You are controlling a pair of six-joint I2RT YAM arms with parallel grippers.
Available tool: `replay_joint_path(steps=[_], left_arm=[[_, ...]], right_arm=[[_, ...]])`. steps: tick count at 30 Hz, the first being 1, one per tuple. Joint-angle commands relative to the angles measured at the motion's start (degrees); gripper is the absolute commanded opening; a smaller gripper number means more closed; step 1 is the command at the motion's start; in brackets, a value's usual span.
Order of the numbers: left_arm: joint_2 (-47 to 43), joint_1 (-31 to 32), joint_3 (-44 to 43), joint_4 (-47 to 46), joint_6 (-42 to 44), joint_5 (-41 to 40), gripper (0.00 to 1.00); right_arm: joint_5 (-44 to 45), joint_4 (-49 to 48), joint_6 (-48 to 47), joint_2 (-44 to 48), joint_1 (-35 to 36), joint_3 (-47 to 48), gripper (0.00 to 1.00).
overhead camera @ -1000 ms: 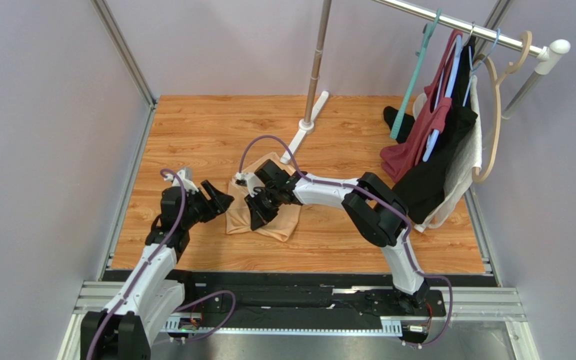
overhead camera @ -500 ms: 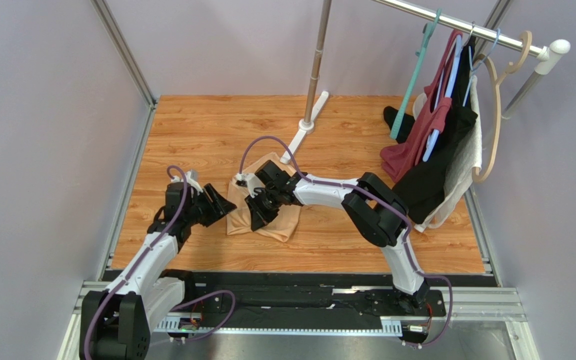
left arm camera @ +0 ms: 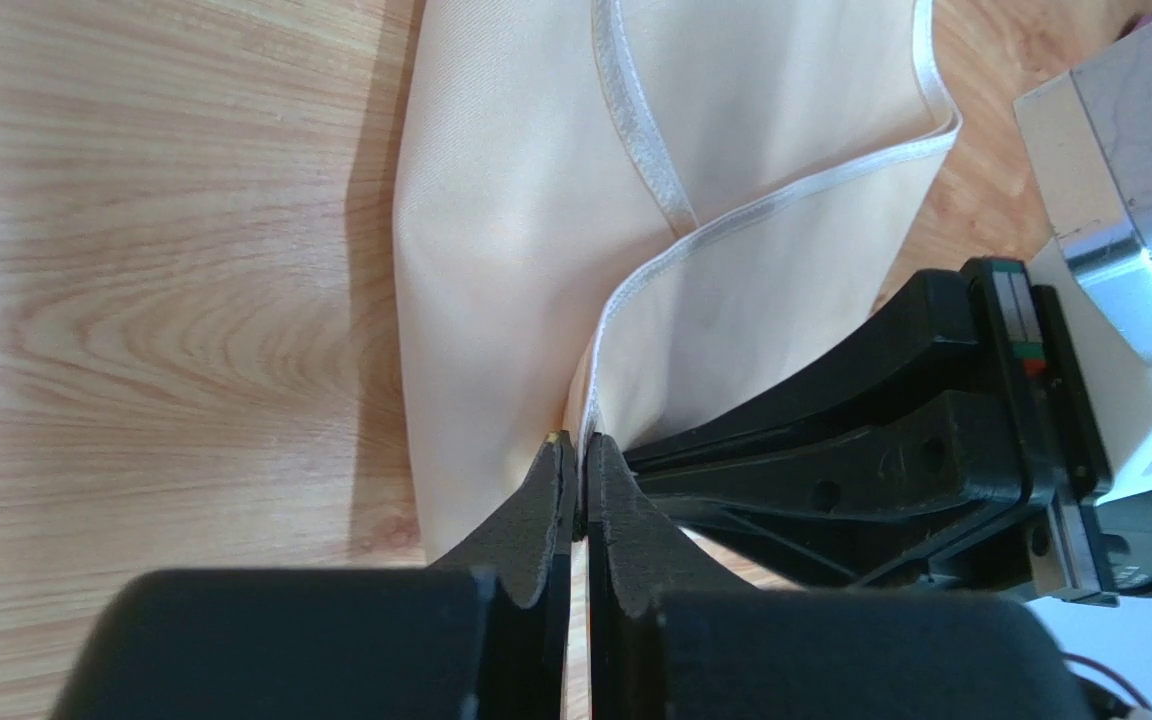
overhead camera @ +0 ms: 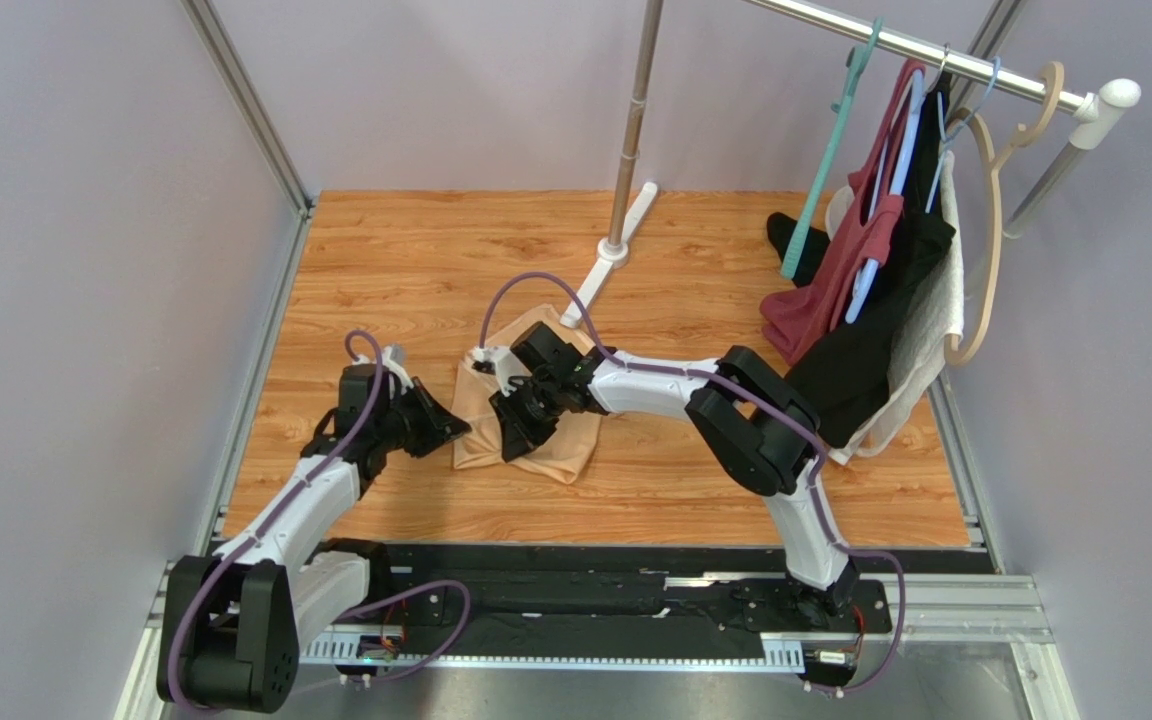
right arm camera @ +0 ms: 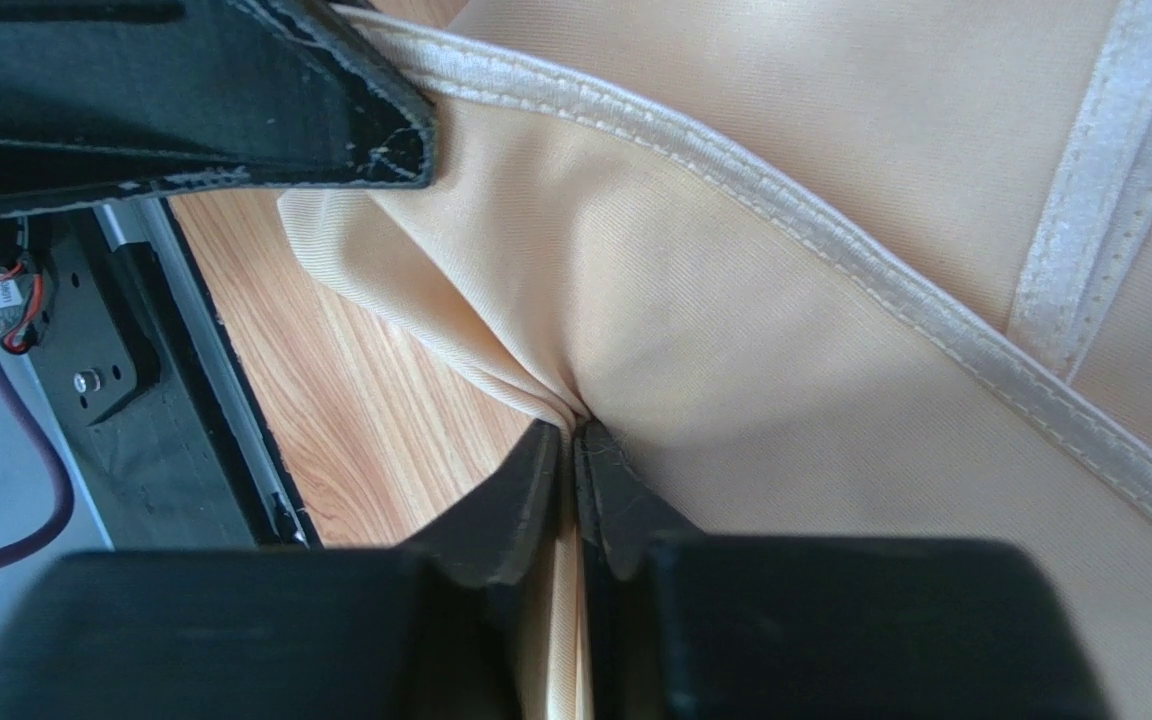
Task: Fold the napkin, place the utensils inside, and roll it up
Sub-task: Roll the napkin with the utensil
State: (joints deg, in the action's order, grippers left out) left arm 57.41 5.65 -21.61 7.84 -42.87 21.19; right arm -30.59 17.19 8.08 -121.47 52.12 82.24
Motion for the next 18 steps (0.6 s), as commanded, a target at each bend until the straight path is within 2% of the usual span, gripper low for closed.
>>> replay_joint_path(steps=[1,2,5,6,10,18], left_arm=[[-1.9,0.2,-1.3,0.2,0.2,1.8,0.0],[-3.1,0.2,-1.3,0.7,0.1,1.8,0.0],[-6.1,0.2,-0.8,3.1,-0.5,1.1,0.0],[-6.8,0.2,-0.5,3.8,-1.2,1.2,0.0],[-9.2,0.2,1.9,5.1,-2.7,1.2,0.0],[-9.9,0.2,2.0,7.5,-1.5,-0.2,0.0]], right_arm=[[2.4,-2.9,-0.7,4.3,0.2,-1.9,0.2],[2.4,-3.3,-0.7,4.5,0.2,-2.1,0.31],[2.5,-4.5,-1.0,5.9,0.2,-3.3,0.5],[2.6,-4.8,-1.0,6.9,0.3,-3.7,0.53],[3.3,-6.2,-1.8,9.6,0.2,-5.7,0.6],[6.3,-8.0,-4.4,12.4,1.4,-8.4,0.61]])
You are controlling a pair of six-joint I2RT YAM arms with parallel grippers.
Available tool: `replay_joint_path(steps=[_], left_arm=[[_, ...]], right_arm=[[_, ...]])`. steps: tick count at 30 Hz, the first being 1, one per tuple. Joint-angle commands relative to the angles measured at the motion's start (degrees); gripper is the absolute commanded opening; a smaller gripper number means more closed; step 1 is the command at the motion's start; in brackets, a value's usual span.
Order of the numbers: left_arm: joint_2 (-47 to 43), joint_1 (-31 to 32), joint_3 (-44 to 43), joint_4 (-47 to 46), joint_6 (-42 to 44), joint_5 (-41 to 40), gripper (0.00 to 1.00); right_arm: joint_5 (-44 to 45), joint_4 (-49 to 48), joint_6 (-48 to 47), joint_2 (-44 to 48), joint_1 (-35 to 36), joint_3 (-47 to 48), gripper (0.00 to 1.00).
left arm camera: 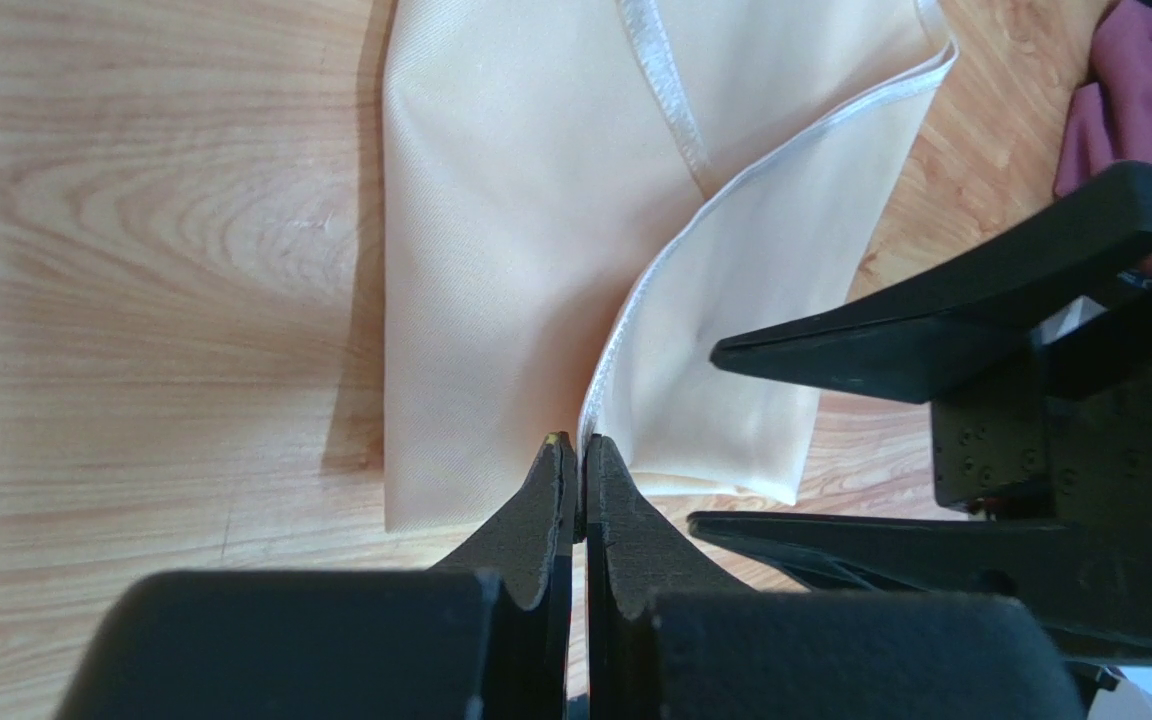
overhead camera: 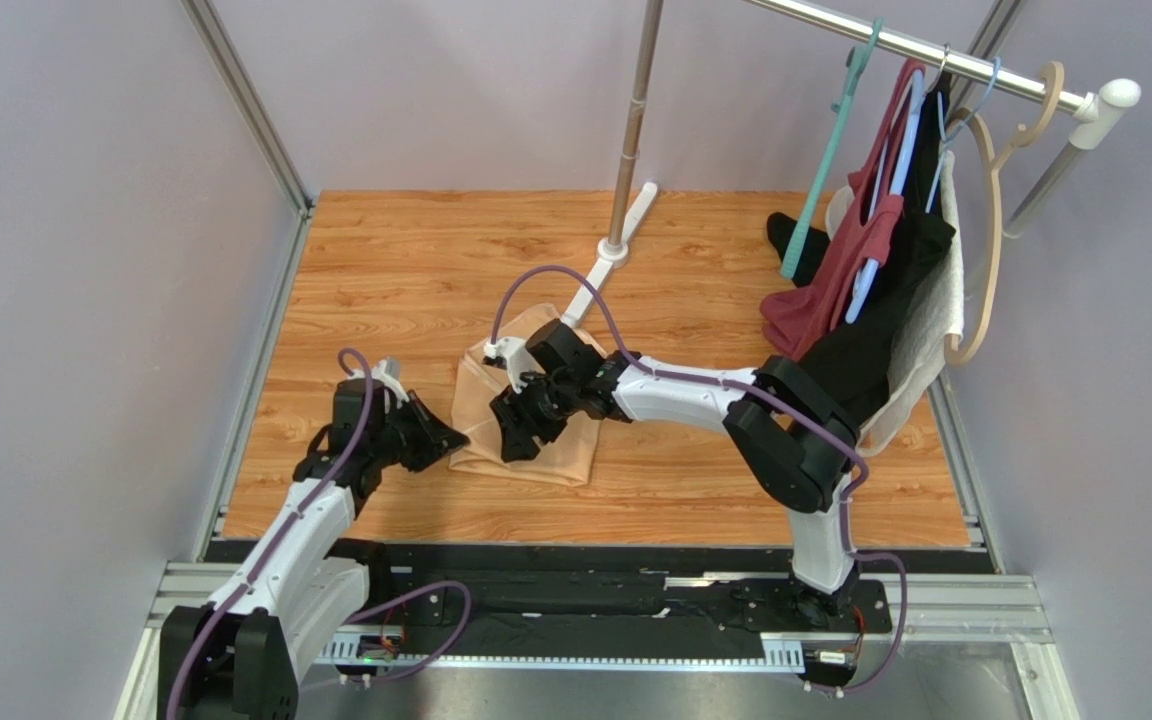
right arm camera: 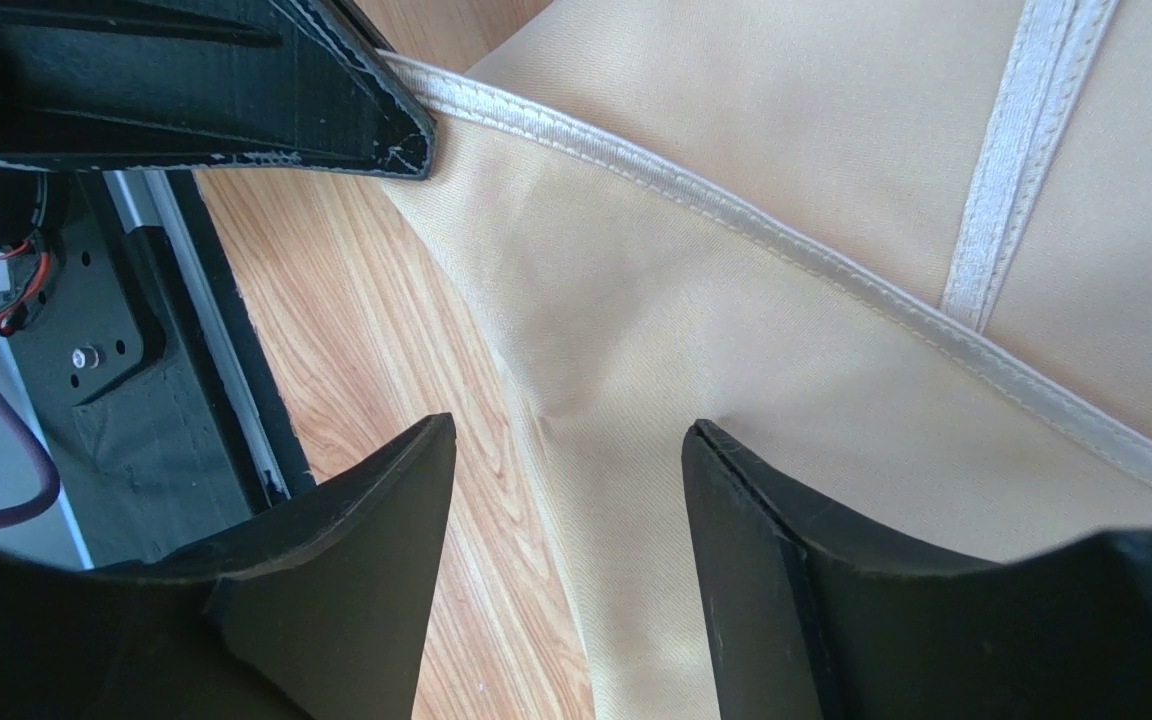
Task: Fold the napkin, place the utensils inside, and roll it up
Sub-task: Roll the napkin with the utensil
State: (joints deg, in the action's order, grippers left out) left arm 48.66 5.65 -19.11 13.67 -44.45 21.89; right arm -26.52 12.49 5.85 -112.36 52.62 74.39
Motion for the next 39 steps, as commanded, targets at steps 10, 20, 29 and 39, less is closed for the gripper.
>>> replay_joint_path(steps=[10,20,29,39], left_arm=[[2.0,0.2,-0.7,-0.6,2.5,-4.7,0.0],[5.4,0.2,-1.1,-1.4,3.8,-4.5,0.0],[4.8,0.2,-1.2,0.2,4.0,-5.7,0.0],[6.7,0.2,-2.3,0.7,4.9,-5.5,0.0]], right_arm=[[15.2,-7.6,-9.0,5.2,7.0,-4.6,0.63],[31.9,-19.7,-18.5,5.9,14.3,-10.7,0.7],[41.5,-26.2,-27.0,3.6,18.6,-13.3,0.69],[39.2,-27.2,-27.7,2.5,19.6,-15.8,0.67]])
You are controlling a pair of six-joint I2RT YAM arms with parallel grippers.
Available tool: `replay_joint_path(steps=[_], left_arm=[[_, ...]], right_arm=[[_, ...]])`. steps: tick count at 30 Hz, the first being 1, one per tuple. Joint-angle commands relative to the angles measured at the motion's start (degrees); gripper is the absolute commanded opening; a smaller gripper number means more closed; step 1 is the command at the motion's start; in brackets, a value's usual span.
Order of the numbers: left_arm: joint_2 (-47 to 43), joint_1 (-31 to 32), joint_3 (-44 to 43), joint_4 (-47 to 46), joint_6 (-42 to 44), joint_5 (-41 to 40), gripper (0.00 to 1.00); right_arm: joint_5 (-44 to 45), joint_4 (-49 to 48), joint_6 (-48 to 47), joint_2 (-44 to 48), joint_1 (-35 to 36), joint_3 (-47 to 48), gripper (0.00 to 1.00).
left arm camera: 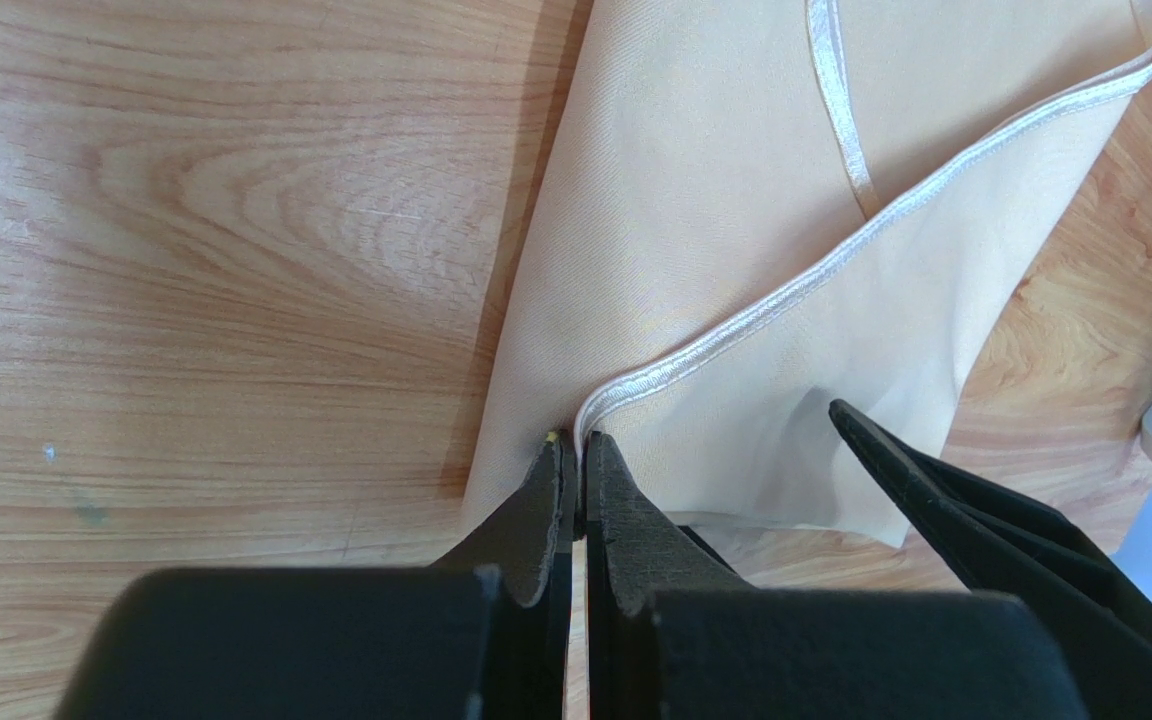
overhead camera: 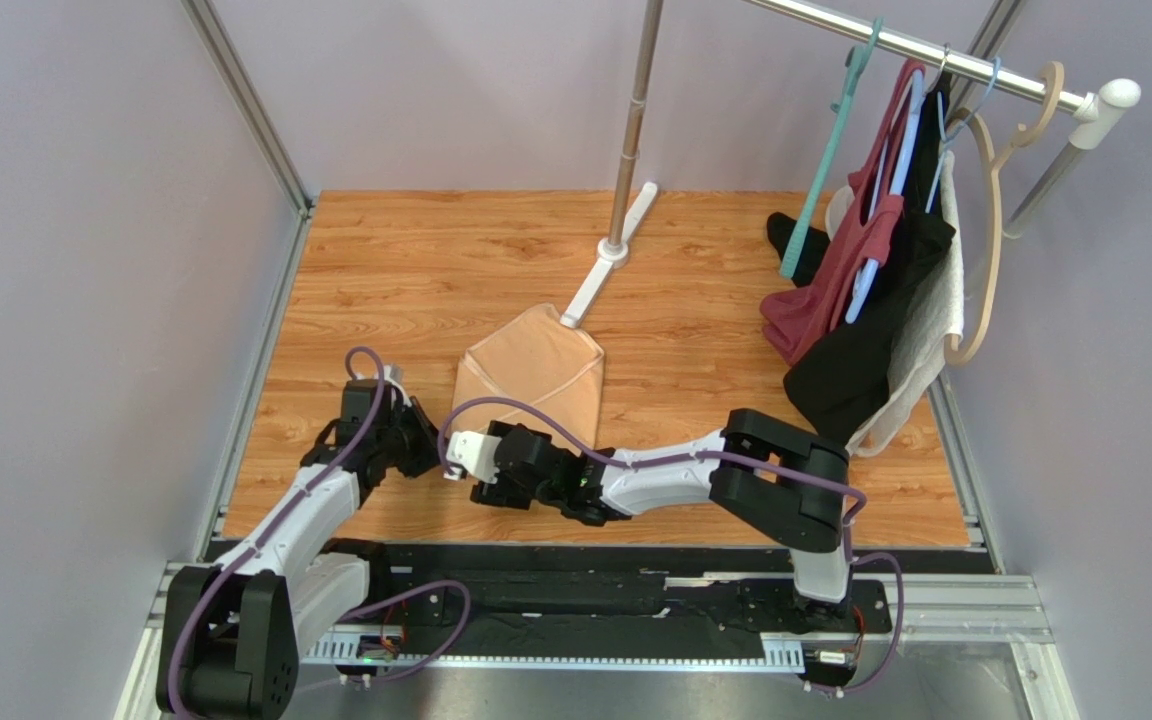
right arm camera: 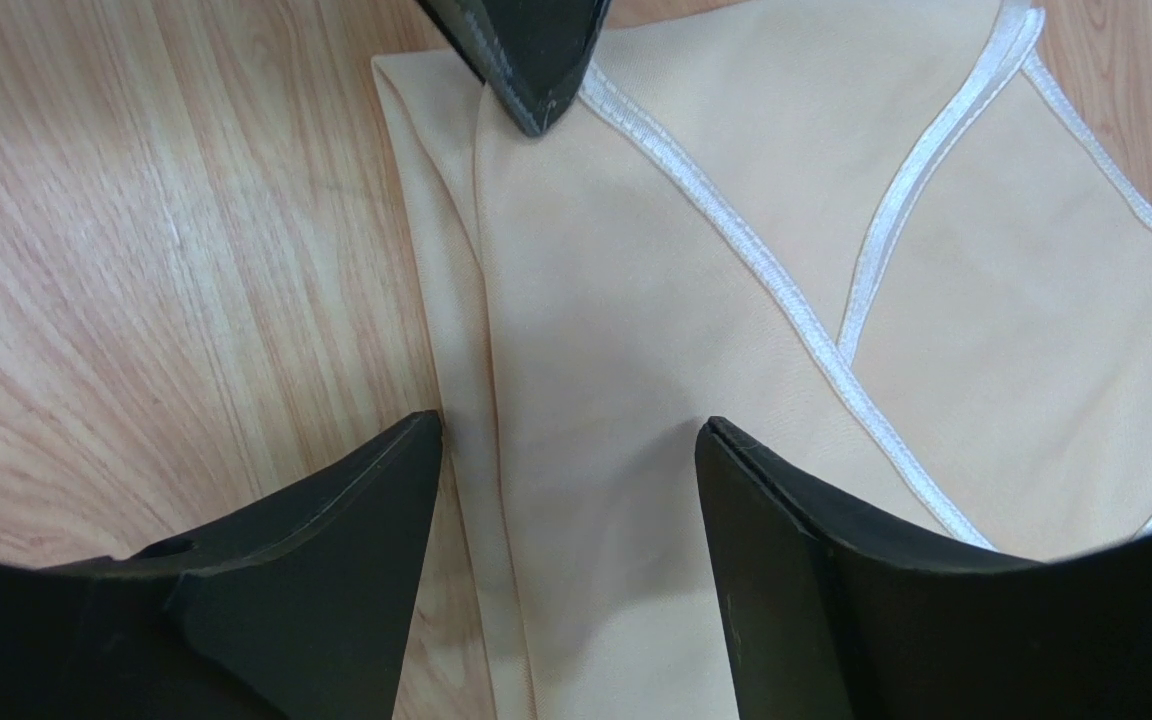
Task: Fold the napkin, place the utensils inside, and roll it up
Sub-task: Roll the napkin with the utensil
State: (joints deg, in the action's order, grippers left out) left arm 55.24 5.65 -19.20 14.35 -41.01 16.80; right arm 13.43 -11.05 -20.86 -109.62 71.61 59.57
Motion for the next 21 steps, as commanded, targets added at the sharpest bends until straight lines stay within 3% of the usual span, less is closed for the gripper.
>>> replay_joint_path(steps=[1,9,15,18,21], left_arm=[[0.3,0.2,-2.3,0.1,1.6,-0.5,0.0],[0.7,0.2,-2.9,0.7,2.3,-0.6,0.0],[1.6,0.2,-3.1,0.5,2.5,-0.4,0.0],[2.1,0.2,-3.4,0.4,2.6,-0.3,0.0],[2.8,0.2,-3.3,0.0,2.6,0.0,0.0]], right_arm=[[-0.9,-3.5,-1.0,-0.6,0.6,-0.9,0.67],[-1.6,0.4,-0.2,-3.8,0.6,2.4,0.67],[1.4,3.9,0.2,-8.0,0.4,5.5,0.6],[0.7,4.9,0.3,-8.3,0.1,5.7,0.55],[-0.3,6.9,0.1,-8.9,0.1,6.4,0.38]])
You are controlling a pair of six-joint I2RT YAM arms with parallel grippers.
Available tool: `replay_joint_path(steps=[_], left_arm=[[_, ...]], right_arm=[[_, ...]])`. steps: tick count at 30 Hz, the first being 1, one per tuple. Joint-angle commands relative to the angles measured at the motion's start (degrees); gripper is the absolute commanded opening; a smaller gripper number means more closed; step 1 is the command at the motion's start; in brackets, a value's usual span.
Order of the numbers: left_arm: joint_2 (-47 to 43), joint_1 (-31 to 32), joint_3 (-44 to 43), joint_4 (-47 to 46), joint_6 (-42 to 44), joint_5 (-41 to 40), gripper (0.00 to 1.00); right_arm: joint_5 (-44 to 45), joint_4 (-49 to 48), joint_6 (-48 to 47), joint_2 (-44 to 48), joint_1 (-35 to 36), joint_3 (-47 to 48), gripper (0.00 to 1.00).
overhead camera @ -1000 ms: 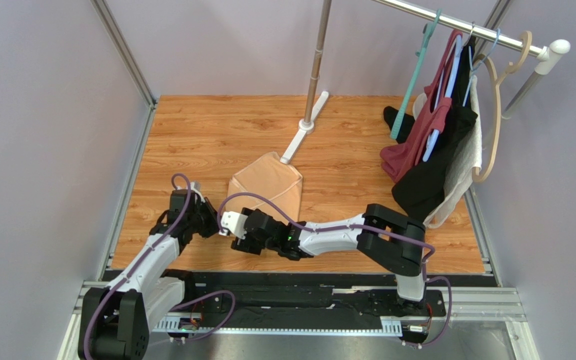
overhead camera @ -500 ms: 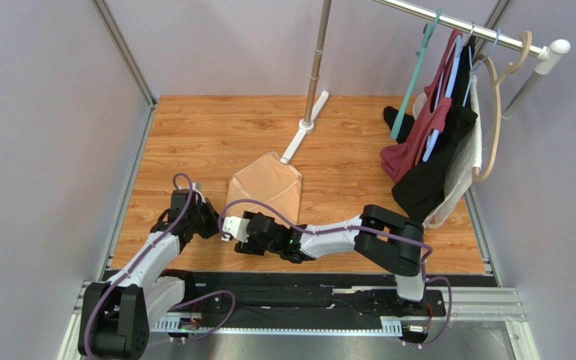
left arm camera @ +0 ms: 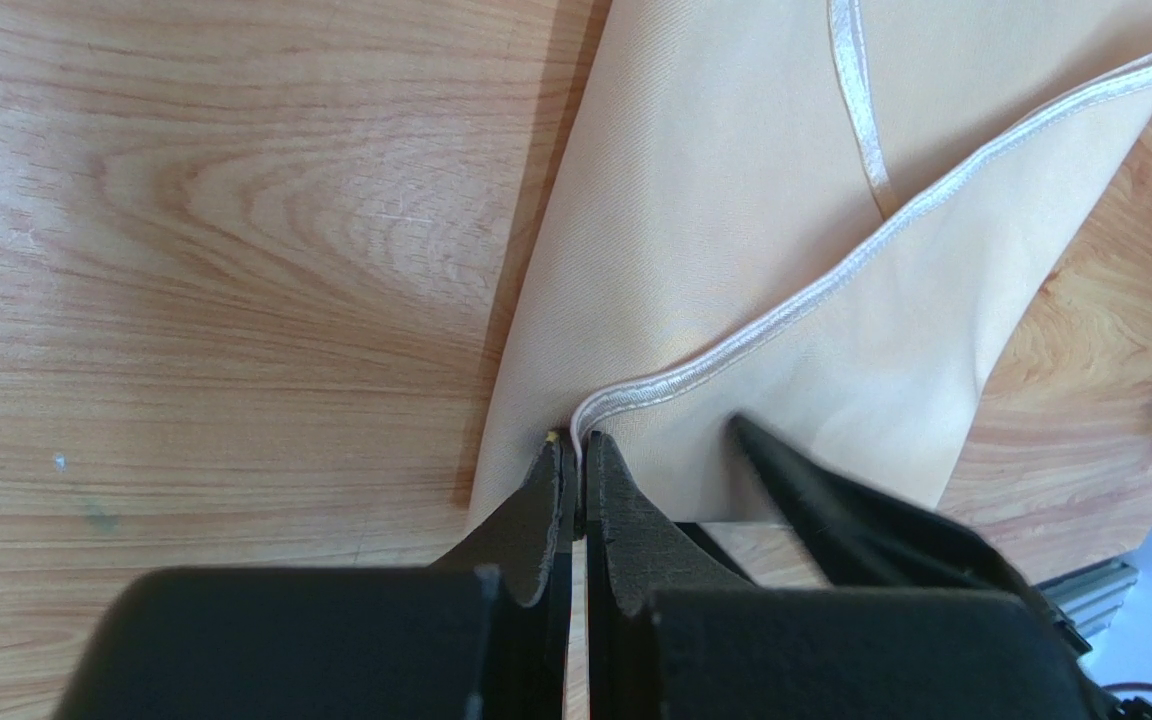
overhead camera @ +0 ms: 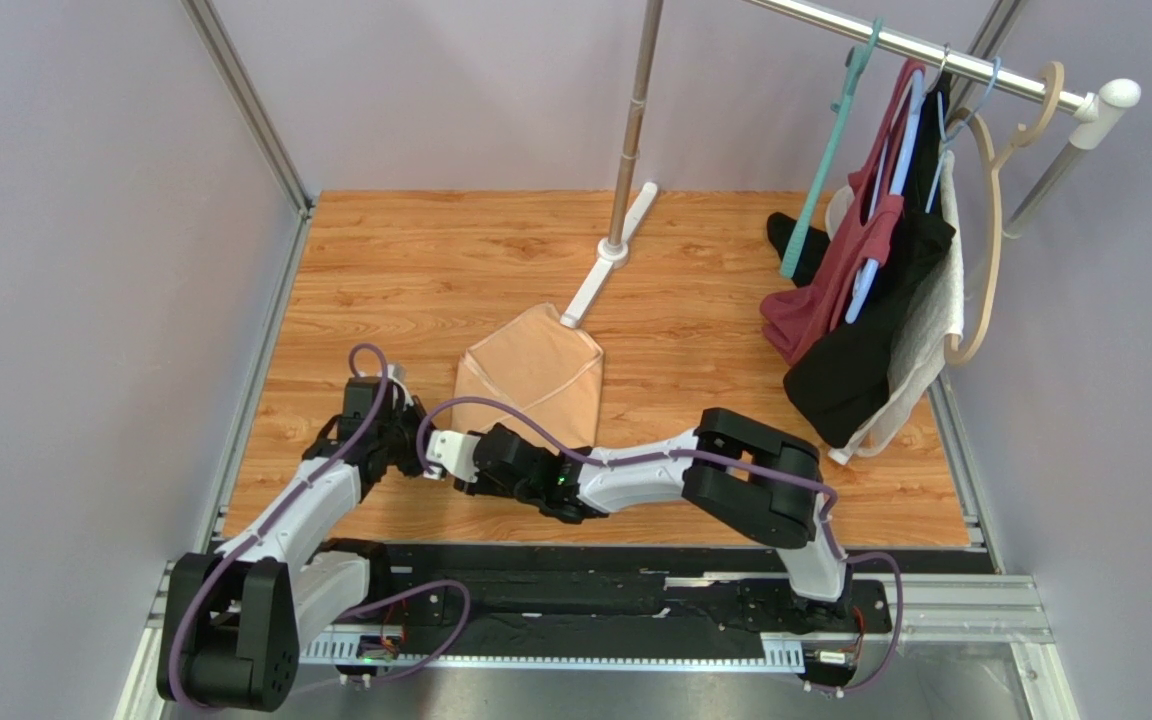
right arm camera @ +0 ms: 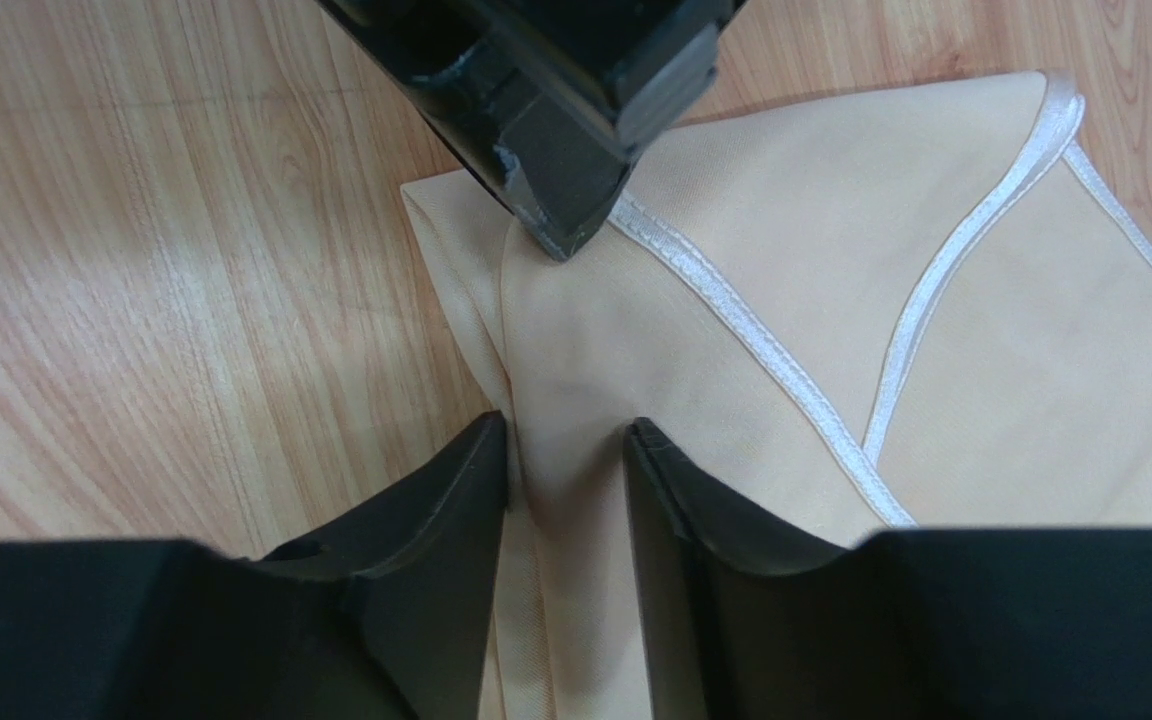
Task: Fold the napkin, place the utensils inside, and roll it up
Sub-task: Roll the napkin with the utensil
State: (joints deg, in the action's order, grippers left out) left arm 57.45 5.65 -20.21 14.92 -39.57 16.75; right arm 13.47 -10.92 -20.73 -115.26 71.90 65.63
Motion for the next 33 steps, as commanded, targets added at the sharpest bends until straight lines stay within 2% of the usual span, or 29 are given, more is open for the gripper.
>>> replay_joint_path(steps=[1,6,7,8,11,12,15,21,27,33], left_arm=[[0.6,0.2,-2.5,-0.7,1.2,0.0,0.0],[0.6,0.2,-2.3,-1.6,1.2,1.3,0.0],[0.6,0.2,-2.2,-2.5,1.5,2.0,0.0],[0.5,0.2,-2.2,-2.9,1.7,2.9,0.0],[-0.8,0.2,-2.6,-3.3,1.6,2.5,0.27],[-1.4,0.2,-2.8,-3.1,1.9,2.0,0.42],[-4.4,0.2,-3.3,-1.4,2.0,-0.9,0.63],[-9.8,0.2,-1.5,0.0,2.3,-3.2,0.65],[-11.4,0.2,-0.1,0.3,3.1,-0.8,0.66],[-15.4,0.2,2.6,-2.9,4.4,1.7,0.66]], right_arm=[[-0.7,7.2,-0.1,-3.4,-0.1,0.7,0.31],[-3.4,9.7,-0.1,-4.0,-0.2,1.9,0.14],[-3.6,10.6,0.0,-4.0,-0.3,2.1,0.05],[-4.2,10.7,0.1,-3.9,-0.3,2.7,0.01],[-7.6,15.3,2.0,-3.7,-0.9,4.2,0.0],[-9.8,16.4,2.7,-3.5,-1.5,5.4,0.0],[-16.0,20.5,5.9,-2.3,-3.5,6.7,0.0],[-25.3,26.1,12.2,-1.1,-8.9,10.0,0.0],[-37.3,30.5,18.2,-4.2,-14.6,16.4,0.0],[-44.1,31.7,23.3,-7.1,-18.5,19.4,0.0]])
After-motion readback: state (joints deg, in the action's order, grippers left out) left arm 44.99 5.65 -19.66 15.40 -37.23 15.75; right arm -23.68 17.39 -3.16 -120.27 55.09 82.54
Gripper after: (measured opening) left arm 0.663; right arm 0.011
